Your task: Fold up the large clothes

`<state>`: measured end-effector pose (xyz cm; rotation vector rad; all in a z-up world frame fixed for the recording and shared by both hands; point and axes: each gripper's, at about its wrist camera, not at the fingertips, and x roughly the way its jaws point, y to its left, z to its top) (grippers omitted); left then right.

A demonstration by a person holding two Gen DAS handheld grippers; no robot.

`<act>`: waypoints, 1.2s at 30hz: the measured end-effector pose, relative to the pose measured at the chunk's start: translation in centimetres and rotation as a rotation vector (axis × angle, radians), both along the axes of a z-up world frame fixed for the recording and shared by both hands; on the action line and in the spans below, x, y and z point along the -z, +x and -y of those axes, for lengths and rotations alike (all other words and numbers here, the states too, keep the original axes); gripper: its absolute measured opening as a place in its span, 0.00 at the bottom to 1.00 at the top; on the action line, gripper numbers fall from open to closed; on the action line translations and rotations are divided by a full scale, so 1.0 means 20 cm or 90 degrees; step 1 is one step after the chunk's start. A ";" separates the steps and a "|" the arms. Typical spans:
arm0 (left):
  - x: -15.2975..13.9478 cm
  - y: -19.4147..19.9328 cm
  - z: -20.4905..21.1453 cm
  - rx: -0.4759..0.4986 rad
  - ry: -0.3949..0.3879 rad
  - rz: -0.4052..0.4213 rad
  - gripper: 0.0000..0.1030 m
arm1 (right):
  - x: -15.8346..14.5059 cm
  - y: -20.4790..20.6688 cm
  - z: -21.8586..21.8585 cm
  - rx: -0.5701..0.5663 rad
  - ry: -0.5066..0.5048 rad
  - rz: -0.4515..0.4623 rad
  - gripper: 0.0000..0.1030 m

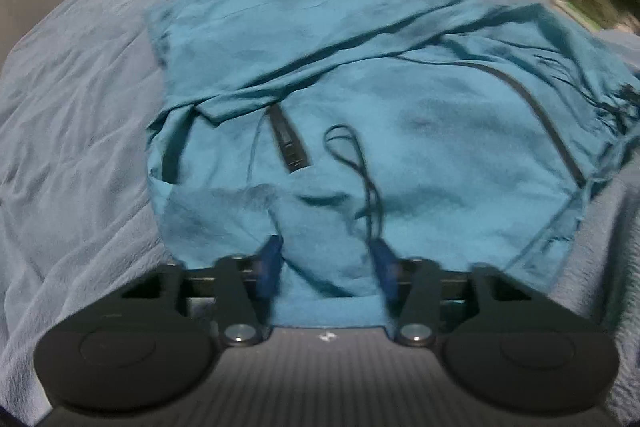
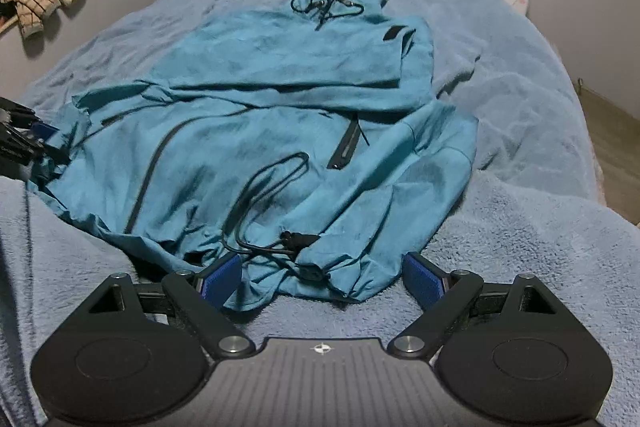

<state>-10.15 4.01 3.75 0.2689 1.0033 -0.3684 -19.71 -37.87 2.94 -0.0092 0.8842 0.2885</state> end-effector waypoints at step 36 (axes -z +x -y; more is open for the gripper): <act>-0.47 1.20 -0.67 -0.293 -0.517 0.171 0.19 | -0.50 1.44 0.25 0.106 0.219 0.246 0.33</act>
